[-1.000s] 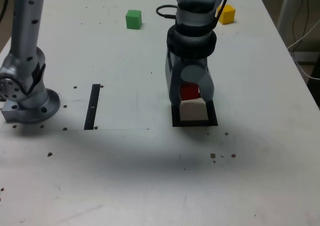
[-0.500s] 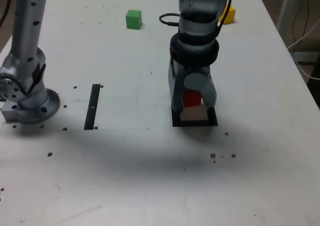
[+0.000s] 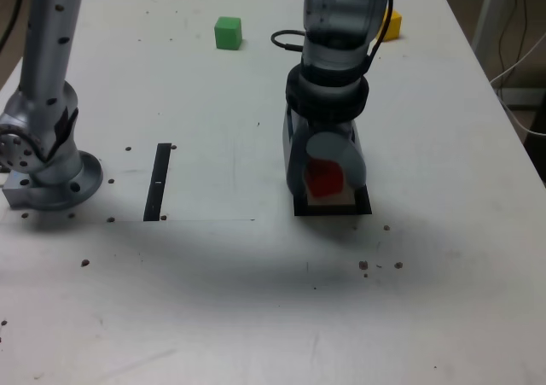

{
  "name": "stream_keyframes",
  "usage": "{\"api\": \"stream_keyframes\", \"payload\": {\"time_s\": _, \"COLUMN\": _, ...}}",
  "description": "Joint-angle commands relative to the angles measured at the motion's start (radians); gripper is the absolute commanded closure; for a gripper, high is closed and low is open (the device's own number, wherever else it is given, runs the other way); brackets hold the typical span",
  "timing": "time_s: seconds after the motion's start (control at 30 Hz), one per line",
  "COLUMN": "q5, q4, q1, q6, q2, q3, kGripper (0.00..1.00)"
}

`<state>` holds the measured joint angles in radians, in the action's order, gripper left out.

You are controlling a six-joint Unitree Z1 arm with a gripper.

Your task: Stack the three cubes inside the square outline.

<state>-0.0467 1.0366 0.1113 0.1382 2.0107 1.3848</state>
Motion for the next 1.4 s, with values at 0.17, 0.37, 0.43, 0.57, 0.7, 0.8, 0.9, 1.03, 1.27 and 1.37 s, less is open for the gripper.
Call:
{"api": "stream_keyframes", "payload": {"time_s": 0.17, "q5": -0.009, "q4": 0.015, "q1": 0.005, "q6": -0.002, "q2": -0.05, "q3": 0.002, "kGripper": 0.01}}
{"api": "stream_keyframes", "payload": {"time_s": 0.37, "q5": -0.032, "q4": 0.05, "q1": 0.0, "q6": -0.002, "q2": -0.083, "q3": 0.024, "kGripper": 0.01}}
{"api": "stream_keyframes", "payload": {"time_s": 0.43, "q5": -0.04, "q4": 0.073, "q1": -0.011, "q6": -0.008, "q2": -0.097, "q3": 0.038, "kGripper": 0.01}}
{"api": "stream_keyframes", "payload": {"time_s": 0.57, "q5": -0.054, "q4": 0.124, "q1": -0.062, "q6": -0.071, "q2": -0.118, "q3": 0.076, "kGripper": 0.01}}
{"api": "stream_keyframes", "payload": {"time_s": 0.7, "q5": -0.076, "q4": 0.179, "q1": -0.135, "q6": -0.188, "q2": -0.119, "q3": 0.127, "kGripper": 0.01}}
{"api": "stream_keyframes", "payload": {"time_s": 0.8, "q5": -0.099, "q4": 0.226, "q1": -0.199, "q6": -0.274, "q2": -0.109, "q3": 0.188, "kGripper": 0.01}}
{"api": "stream_keyframes", "payload": {"time_s": 0.9, "q5": -0.119, "q4": 0.263, "q1": -0.256, "q6": -0.343, "q2": -0.091, "q3": 0.26, "kGripper": 0.01}}
{"api": "stream_keyframes", "payload": {"time_s": 1.03, "q5": -0.137, "q4": 0.301, "q1": -0.333, "q6": -0.428, "q2": -0.052, "q3": 0.375, "kGripper": 0.01}}
{"api": "stream_keyframes", "payload": {"time_s": 1.27, "q5": -0.133, "q4": 0.33, "q1": -0.462, "q6": -0.517, "q2": 0.033, "q3": 0.581, "kGripper": 0.01}}
{"api": "stream_keyframes", "payload": {"time_s": 1.37, "q5": -0.129, "q4": 0.34, "q1": -0.511, "q6": -0.529, "q2": 0.07, "q3": 0.665, "kGripper": 0.01}}
